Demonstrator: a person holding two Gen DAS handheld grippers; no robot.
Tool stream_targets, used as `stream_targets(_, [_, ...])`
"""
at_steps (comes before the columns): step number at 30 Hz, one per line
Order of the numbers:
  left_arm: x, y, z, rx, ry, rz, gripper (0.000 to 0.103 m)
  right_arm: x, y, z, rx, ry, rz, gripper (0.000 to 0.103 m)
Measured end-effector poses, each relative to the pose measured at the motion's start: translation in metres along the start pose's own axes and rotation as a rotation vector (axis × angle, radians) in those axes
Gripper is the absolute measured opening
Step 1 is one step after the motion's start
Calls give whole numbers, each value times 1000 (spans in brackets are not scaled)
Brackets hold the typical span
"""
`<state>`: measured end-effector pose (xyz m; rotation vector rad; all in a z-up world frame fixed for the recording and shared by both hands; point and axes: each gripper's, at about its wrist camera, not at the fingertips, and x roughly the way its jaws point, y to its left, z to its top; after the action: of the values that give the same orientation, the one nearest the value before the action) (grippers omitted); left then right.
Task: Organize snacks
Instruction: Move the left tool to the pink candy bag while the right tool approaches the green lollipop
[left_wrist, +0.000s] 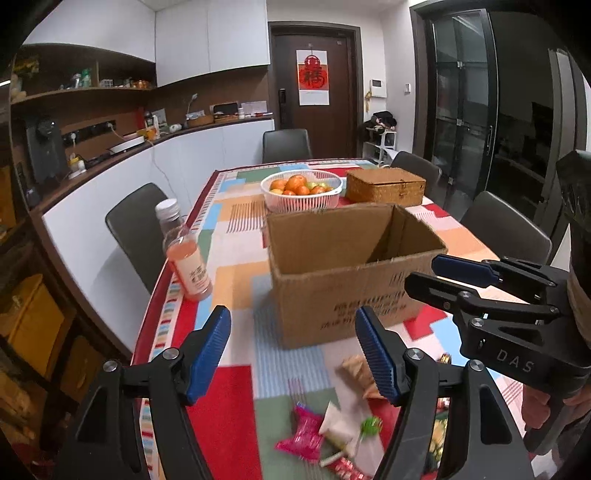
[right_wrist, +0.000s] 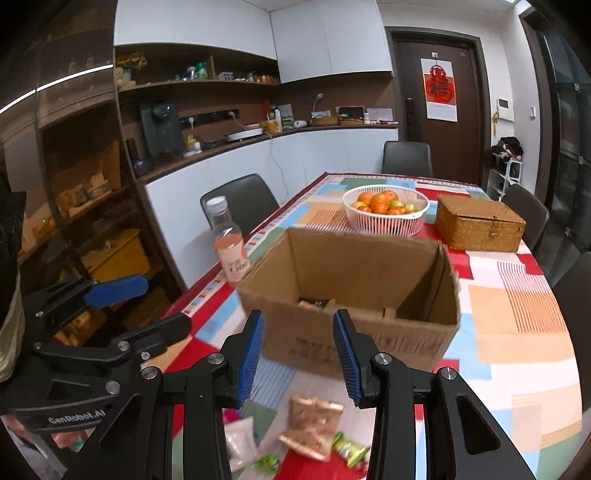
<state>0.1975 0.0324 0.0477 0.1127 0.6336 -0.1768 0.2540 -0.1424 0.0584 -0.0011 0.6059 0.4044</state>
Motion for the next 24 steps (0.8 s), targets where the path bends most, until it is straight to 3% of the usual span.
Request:
stream_targets(16, [5, 4, -87, 15, 164, -14, 71, 8, 24, -74, 43, 185, 48, 40])
stream_targets(24, [22, 6, -110, 31, 238, -34, 71, 29, 30, -104, 85, 302, 66, 40])
